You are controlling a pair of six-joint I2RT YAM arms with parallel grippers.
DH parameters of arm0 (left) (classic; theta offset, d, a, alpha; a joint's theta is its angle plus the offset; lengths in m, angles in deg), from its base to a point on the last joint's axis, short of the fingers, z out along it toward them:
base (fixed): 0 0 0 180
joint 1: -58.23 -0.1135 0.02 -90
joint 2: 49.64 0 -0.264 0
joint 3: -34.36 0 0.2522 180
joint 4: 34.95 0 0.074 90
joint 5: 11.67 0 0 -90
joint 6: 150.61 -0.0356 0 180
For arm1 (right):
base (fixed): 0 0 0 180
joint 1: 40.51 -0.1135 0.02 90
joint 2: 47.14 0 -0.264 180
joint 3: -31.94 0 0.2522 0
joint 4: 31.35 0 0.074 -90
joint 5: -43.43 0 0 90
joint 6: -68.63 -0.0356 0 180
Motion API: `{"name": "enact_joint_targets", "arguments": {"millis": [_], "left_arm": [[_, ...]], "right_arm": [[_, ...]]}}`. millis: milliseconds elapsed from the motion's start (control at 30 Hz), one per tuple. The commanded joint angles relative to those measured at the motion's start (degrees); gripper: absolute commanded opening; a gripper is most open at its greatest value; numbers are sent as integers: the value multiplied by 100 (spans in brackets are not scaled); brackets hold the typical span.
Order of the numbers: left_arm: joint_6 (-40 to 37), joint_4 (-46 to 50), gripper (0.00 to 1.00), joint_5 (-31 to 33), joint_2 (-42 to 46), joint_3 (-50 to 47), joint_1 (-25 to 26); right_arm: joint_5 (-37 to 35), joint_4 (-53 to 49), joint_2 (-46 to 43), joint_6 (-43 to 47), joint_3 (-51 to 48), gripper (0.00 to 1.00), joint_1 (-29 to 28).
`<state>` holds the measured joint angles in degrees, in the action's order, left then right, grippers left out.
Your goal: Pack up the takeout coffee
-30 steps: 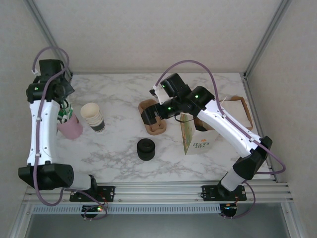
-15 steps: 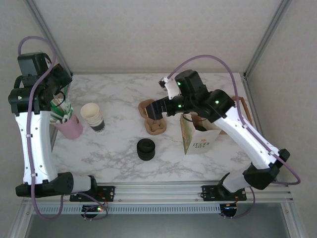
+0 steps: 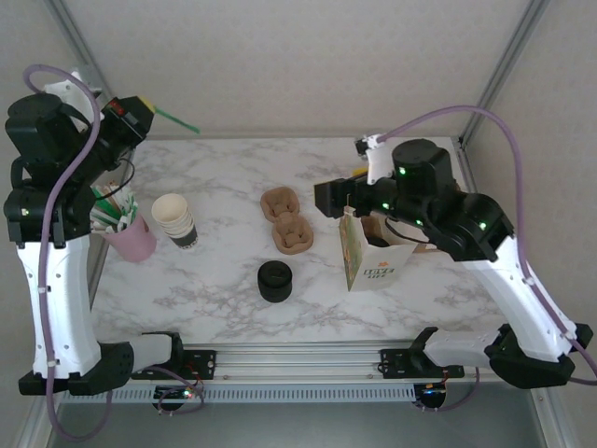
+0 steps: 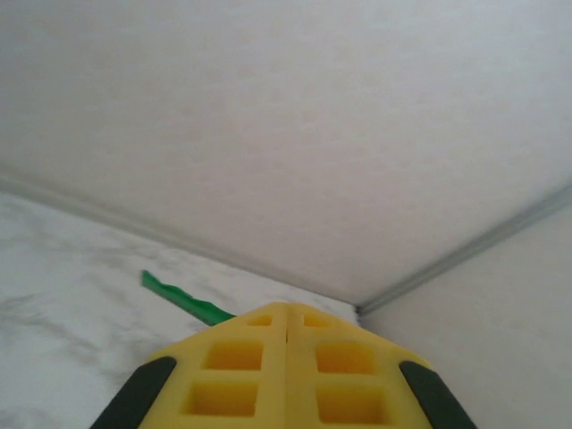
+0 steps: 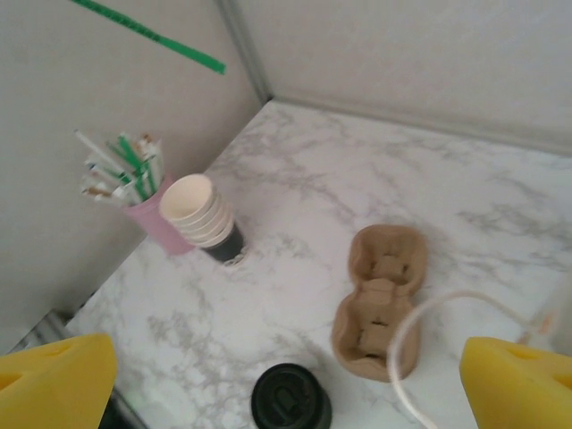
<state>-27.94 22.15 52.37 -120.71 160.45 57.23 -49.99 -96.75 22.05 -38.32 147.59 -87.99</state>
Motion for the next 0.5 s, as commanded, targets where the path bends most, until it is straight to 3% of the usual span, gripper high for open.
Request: {"name": "enact_joint_targets", "arguments": {"millis": [0,333,467], "left_arm": [[427,-844,0,-349,-10,-125,418],[501,-1567,0,116,-664,-55,2205],[368,-1574,0,246,-1294,476,2953]], "right_arm": [[-1061,-390,-302,-69,123,99,38],[-2405,-1263,-1499,-728,-230,99,37],[-2654,-1665,-1823,-1021,-354,99,40]]}}
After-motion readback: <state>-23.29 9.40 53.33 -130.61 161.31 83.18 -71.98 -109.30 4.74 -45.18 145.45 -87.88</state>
